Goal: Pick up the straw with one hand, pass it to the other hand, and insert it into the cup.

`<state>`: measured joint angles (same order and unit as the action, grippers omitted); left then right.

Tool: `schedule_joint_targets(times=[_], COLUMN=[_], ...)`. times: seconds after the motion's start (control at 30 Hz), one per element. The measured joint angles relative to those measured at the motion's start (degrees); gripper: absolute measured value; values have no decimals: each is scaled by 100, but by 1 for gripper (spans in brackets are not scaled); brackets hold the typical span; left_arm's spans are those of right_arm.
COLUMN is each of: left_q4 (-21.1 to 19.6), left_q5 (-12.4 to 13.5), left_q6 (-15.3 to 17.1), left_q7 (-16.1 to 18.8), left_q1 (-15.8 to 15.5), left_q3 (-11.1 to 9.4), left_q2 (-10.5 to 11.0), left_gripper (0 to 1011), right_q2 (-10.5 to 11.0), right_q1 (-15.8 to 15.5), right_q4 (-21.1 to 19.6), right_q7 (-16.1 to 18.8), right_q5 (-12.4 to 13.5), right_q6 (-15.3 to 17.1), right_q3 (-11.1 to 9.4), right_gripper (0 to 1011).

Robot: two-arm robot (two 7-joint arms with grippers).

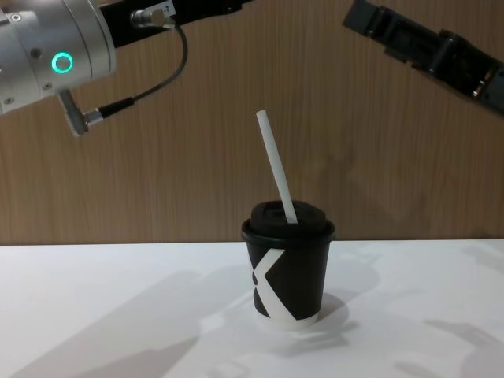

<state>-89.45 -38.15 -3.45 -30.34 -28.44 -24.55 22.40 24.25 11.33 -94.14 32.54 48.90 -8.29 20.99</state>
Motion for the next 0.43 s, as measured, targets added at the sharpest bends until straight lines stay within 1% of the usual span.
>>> schedule_joint_targets(times=[0.43], left_q4=[-21], left_q5=[-2], left_q6=[0], left_q7=[11], left_q1=[11], left_q3=[10], left_q2=[6], left_gripper=[1003], right_q2=[0], right_q1=[0], right_q4=[0], right_q7=[0], right_q5=[0], right_q6=[0], right_q3=[0], right_gripper=[1001])
